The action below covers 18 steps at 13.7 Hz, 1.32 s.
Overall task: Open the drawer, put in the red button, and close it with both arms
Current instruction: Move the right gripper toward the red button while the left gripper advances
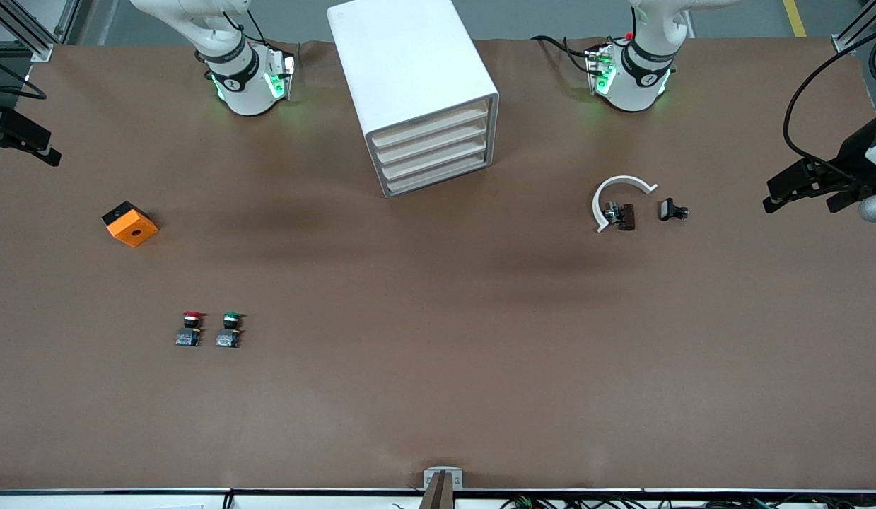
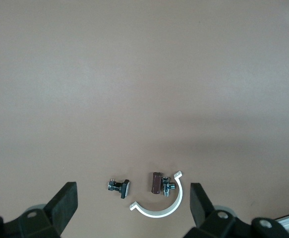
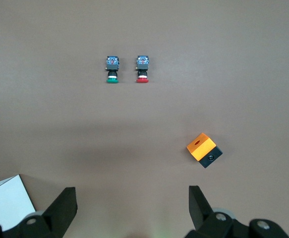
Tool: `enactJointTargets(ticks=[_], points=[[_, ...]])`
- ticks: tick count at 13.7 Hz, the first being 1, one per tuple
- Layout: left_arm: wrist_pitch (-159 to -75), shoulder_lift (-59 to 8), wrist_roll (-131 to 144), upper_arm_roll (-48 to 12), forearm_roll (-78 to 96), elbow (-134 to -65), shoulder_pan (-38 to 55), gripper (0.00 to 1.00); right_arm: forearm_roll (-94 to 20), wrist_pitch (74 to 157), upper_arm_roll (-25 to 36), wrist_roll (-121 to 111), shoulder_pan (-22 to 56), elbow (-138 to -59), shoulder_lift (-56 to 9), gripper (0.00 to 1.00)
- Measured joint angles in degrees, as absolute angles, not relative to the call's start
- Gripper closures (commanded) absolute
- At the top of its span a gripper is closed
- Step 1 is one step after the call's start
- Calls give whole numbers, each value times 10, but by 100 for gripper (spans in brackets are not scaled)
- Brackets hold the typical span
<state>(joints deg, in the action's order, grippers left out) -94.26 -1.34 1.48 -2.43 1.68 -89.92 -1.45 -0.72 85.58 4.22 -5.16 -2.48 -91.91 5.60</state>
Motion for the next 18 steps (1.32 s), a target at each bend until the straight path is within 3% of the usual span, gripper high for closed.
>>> enactJointTargets(ticks=[13, 18], points=[[-913, -20, 14, -23, 17, -904, -38, 0, -7, 858, 44, -52, -41, -919, 51, 0], [-913, -60, 14, -28, 18, -913, -35, 0, -8, 871, 42, -52, -44, -920, -1, 0]])
